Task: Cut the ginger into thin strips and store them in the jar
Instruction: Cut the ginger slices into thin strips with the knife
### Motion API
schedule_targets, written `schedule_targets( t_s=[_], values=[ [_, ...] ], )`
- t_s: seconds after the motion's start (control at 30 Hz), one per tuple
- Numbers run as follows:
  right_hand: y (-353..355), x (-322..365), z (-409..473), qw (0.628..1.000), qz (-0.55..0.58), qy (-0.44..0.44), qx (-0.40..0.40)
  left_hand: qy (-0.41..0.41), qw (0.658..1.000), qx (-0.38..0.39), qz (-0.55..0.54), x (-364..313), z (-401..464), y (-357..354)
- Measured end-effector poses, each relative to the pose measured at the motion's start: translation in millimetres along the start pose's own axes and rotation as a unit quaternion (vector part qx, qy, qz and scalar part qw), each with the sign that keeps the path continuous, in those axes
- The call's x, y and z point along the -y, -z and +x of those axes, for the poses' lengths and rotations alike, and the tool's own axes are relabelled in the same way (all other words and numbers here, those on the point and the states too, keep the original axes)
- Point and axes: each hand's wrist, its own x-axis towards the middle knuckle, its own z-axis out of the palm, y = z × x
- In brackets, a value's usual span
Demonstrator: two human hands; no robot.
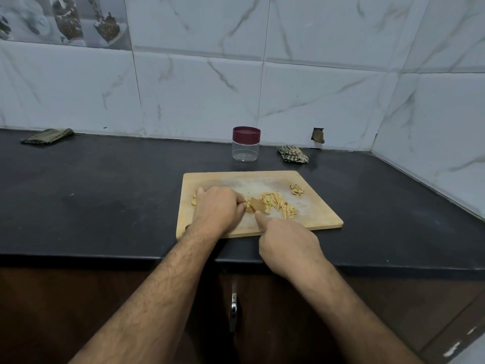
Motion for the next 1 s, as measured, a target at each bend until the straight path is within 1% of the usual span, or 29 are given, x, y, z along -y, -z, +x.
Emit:
schedule_targets(
  t_s=[0.3,0.43,0.77,1.0],
  values=[
    [6,2,15,0.999,0.041,-0.007,-0.033,0.003,1.000,0.005,-0.017,1,0,-1],
    [6,0,20,0.998,0.056,-0.023,-0.031,0.008,1.000,0.015,-0.022,1,0,-1],
    [4,-1,19,0.998,0.063,-0.017,-0.020,-0.013,0.999,-0.037,-0.002,1,-5,1],
    [7,0,20,0.998,0.050,-0.027,-0.018,-0.011,0.999,-0.048,-0.010,0,-4,0]
  ],
)
